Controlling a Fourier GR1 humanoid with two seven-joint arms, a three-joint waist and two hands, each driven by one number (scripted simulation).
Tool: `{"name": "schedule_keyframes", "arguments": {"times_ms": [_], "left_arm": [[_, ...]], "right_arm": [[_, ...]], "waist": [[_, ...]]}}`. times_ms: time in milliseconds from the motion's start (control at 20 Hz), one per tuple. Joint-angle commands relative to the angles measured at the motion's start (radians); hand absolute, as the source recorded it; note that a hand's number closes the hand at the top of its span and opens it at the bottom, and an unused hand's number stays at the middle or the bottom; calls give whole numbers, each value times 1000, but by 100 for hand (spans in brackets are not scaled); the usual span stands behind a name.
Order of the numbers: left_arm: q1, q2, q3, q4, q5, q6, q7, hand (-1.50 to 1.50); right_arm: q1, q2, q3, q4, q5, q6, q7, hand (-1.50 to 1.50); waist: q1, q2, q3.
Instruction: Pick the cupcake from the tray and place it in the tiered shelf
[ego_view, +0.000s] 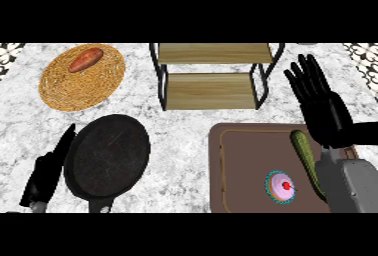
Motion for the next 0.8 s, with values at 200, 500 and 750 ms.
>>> {"name": "schedule_keyframes", "arguments": {"times_ms": [200, 500, 750], "left_arm": [[-14, -79, 81, -6, 162, -47, 131, 0], [-44, -144, 46, -15, 192, -54, 213, 0], [-70, -149, 86, 25, 191, -60, 217, 0]], "right_arm": [[25, -337, -150, -24, 11, 234, -35, 150], [120, -468, -147, 282, 205, 284, -114, -150], [140, -540, -125, 306, 217, 499, -301, -150]], "waist": [[2, -10, 9], [19, 2, 11], [12, -6, 9]]}}
